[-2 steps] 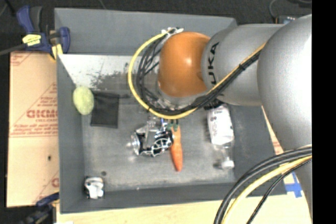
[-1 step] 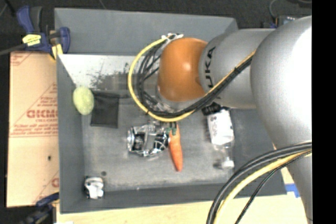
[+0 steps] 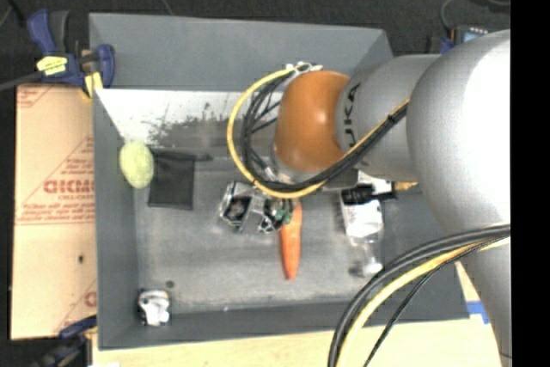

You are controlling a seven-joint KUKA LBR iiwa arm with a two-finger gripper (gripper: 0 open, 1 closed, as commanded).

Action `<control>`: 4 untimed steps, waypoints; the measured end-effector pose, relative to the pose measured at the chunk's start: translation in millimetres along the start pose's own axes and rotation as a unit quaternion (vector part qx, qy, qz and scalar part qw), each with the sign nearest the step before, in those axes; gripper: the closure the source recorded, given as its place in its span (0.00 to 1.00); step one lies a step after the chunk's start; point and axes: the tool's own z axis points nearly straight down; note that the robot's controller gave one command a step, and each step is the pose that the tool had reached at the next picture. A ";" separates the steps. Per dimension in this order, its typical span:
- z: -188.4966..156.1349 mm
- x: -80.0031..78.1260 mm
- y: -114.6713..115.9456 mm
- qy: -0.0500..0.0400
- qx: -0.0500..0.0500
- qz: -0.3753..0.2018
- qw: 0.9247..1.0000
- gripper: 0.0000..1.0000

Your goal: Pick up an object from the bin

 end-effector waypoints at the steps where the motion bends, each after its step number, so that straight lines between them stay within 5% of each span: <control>1: 0.0 0.0 0.0 0.000 0.000 0.001 1.000 1.00; 3: -57.8 -5.9 -8.8 -0.001 -0.001 0.011 1.000 1.00; 4: -47.2 -11.8 -15.1 -0.007 -0.003 0.004 1.000 1.00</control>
Offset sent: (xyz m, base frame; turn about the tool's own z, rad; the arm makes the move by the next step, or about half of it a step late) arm -0.0069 -0.0072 0.0549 0.0125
